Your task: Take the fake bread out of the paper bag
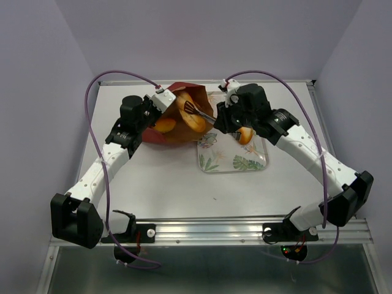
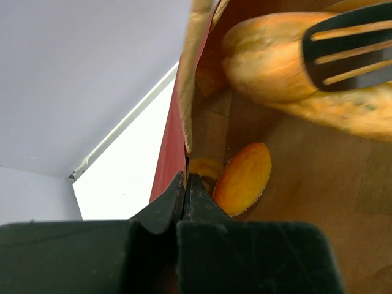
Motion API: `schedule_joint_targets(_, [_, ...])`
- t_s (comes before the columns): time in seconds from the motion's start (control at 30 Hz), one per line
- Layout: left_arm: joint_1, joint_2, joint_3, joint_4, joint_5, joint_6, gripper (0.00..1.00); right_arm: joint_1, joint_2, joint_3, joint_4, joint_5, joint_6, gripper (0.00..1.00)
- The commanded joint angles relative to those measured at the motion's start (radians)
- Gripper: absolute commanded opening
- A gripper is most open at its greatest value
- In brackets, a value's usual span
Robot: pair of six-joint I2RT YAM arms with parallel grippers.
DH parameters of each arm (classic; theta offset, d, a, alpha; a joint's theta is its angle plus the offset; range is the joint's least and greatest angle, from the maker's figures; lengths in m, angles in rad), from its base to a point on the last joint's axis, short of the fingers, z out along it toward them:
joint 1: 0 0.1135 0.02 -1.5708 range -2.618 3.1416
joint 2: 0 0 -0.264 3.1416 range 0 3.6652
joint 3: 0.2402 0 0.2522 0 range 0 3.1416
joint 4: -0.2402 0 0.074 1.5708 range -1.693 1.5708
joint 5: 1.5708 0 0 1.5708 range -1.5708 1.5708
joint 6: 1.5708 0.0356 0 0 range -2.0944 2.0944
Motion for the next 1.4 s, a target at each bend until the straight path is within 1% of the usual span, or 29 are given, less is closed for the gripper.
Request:
schedule_joint_targets(0.0, [0.000, -0.017, 0.026, 0.053, -0.016, 0.018, 0.00, 0.009, -0.088, -0.043, -0.026, 0.058, -0.002, 0.01])
schedule_joint_targets(0.07, [0.000, -0.019, 0.023, 0.052, -0.024, 0.027, 0.00, 0.009, -0.142, -0.048, -0.049, 0.083, 0.006, 0.01])
schedule_joint_targets(0.27, [0.004, -0.028, 0.011, 0.041, -0.044, 0.054, 0.00, 0.009, -0.269, -0.060, -0.090, 0.257, 0.050, 0.01])
schedule_joint_targets(0.33, [0.005, -0.032, 0.003, 0.039, -0.044, 0.058, 0.00, 0.009, -0.303, -0.071, -0.096, 0.284, 0.064, 0.01])
schedule_joint_targets(0.47, [0.007, -0.037, -0.001, 0.038, -0.045, 0.061, 0.00, 0.009, -0.329, -0.099, -0.096, 0.346, 0.098, 0.01])
schedule_joint_targets(0.57, [0.008, -0.049, -0.007, 0.035, -0.053, 0.074, 0.00, 0.009, -0.336, -0.131, -0.070, 0.452, 0.119, 0.01])
schedule_joint_targets(0.6, [0.013, -0.054, -0.012, 0.026, -0.053, 0.082, 0.00, 0.009, -0.323, -0.152, -0.058, 0.486, 0.122, 0.01])
schedule_joint_targets(0.7, [0.025, -0.083, -0.027, 0.004, -0.053, 0.087, 0.00, 0.009, -0.271, -0.183, 0.011, 0.523, 0.119, 0.01])
schedule_joint_targets(0.73, [0.028, -0.091, -0.032, 0.001, -0.053, 0.087, 0.00, 0.009, -0.254, -0.189, 0.035, 0.520, 0.115, 0.01])
schedule_joint_targets(0.77, [0.031, -0.109, -0.044, -0.007, -0.053, 0.087, 0.00, 0.009, -0.235, -0.197, 0.086, 0.485, 0.104, 0.01])
schedule_joint_targets(0.8, [0.033, -0.117, -0.047, -0.010, -0.053, 0.085, 0.00, 0.009, -0.189, -0.197, 0.111, 0.471, 0.101, 0.01])
schedule_joint_targets(0.93, [0.036, -0.158, -0.066, -0.016, -0.049, 0.082, 0.00, -0.009, -0.087, -0.214, 0.232, 0.451, 0.090, 0.01])
schedule_joint_targets(1.2, [0.036, -0.161, -0.072, -0.013, -0.033, 0.076, 0.00, -0.038, 0.063, -0.243, 0.338, 0.422, 0.090, 0.01])
schedule_joint_targets(1.37, [0.036, -0.161, -0.072, -0.013, -0.026, 0.081, 0.00, -0.060, 0.088, -0.303, 0.385, 0.410, 0.122, 0.01])
